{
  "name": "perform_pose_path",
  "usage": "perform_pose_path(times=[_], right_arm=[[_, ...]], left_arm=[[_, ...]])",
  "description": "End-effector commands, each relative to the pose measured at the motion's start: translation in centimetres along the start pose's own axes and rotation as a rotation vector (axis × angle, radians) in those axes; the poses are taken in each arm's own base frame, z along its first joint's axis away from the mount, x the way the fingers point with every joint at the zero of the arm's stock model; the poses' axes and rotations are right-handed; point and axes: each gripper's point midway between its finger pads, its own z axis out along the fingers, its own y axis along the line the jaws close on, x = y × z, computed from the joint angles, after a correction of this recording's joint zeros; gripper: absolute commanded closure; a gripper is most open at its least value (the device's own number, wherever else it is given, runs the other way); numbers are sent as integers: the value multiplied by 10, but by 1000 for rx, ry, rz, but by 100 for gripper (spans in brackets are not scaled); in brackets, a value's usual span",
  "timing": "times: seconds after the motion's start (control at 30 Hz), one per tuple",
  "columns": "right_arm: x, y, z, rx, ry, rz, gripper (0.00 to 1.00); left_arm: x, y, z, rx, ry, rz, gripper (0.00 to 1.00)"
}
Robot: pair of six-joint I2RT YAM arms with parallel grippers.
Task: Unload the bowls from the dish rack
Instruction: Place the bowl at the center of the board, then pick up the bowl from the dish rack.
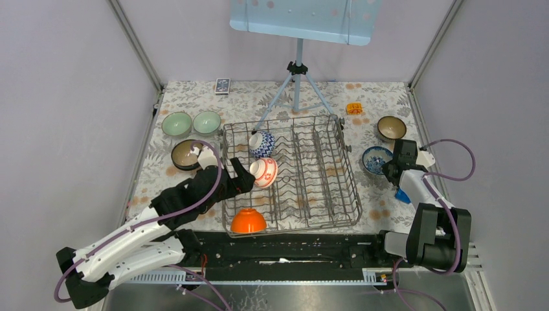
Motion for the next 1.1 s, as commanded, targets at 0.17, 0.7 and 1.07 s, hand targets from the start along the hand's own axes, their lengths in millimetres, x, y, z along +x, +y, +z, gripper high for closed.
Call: perform_pose_path(times=[0.17, 0.7, 1.07], right_arm=[[-12, 10, -3, -51, -46, 14, 70], [-81, 61, -97, -267, -194, -7, 17], [-8, 149, -296, -1085, -131, -439, 20]], left_arm=[[-4, -8, 1, 35, -17, -17, 1], [-26, -2, -8, -12, -74, 111, 1], [-45, -1, -17, -52, -101, 264, 1]])
